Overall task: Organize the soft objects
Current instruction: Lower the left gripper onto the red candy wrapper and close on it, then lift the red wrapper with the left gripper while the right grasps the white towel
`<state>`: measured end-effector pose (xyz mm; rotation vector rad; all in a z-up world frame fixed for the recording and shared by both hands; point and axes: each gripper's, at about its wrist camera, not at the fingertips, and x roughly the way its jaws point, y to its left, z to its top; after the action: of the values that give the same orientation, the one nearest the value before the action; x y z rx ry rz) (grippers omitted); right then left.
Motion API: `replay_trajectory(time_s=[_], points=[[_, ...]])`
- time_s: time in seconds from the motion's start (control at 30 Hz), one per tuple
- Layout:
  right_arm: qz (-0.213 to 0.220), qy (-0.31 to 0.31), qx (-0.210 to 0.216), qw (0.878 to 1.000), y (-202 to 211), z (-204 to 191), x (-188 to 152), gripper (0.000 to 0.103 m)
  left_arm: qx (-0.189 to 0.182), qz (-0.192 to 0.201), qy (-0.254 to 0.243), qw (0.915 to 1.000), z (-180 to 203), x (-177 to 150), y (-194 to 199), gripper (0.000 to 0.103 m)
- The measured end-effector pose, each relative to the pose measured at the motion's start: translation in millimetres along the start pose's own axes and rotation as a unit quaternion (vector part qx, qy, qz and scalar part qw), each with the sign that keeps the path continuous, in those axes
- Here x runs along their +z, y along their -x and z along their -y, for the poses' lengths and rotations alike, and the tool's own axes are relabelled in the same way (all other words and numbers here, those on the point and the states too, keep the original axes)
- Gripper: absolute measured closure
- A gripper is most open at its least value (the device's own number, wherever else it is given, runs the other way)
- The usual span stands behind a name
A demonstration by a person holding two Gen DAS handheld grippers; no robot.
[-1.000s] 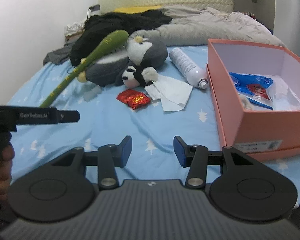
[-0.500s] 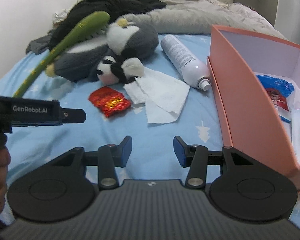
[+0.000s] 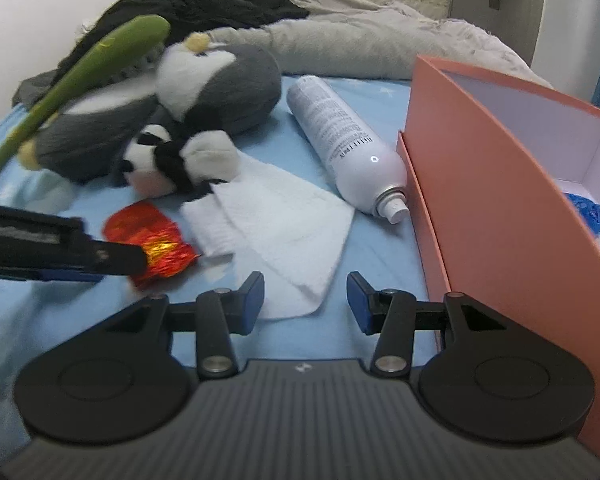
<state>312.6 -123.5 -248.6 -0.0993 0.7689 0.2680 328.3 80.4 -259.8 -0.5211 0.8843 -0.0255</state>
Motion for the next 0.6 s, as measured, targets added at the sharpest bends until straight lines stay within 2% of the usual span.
replay_trajectory(time_s=[0.1,0.17,0.23,0.3,0.37,0.43,0.6], points=[[-0.017,-0.005,-0.003,1.000,-16,4,2,0.056,-0.014,0.000,0.017,0.9998,-1,2,-3,0.044],[-0.013,-0.002,-0.004,1.000,-19,5,2,0.057,-0.020,-0.001,0.025,0.9995,-1,1,-5,0.045],[-0.012,-0.010,0.009,1.000,-21,6,4,0.066,-0.018,0.000,0.022,0.9996,2,0,-7,0.050],[-0.013,0.001,0.017,1.000,-21,3,5,0.082,-0.013,0.002,0.015,0.9998,4,-1,-7,0.064],[-0.013,0.013,0.019,1.000,-19,-2,5,0.094,-0.017,0.000,0.019,0.9997,2,-3,-6,0.070],[-0.013,0.011,0.021,1.000,-15,-5,5,0.096,-0.019,0.001,0.019,0.9996,2,-4,-3,0.076],[-0.009,0.005,0.022,1.000,4,-4,2,0.097,-0.020,0.005,0.011,0.9997,8,-13,15,0.076]])
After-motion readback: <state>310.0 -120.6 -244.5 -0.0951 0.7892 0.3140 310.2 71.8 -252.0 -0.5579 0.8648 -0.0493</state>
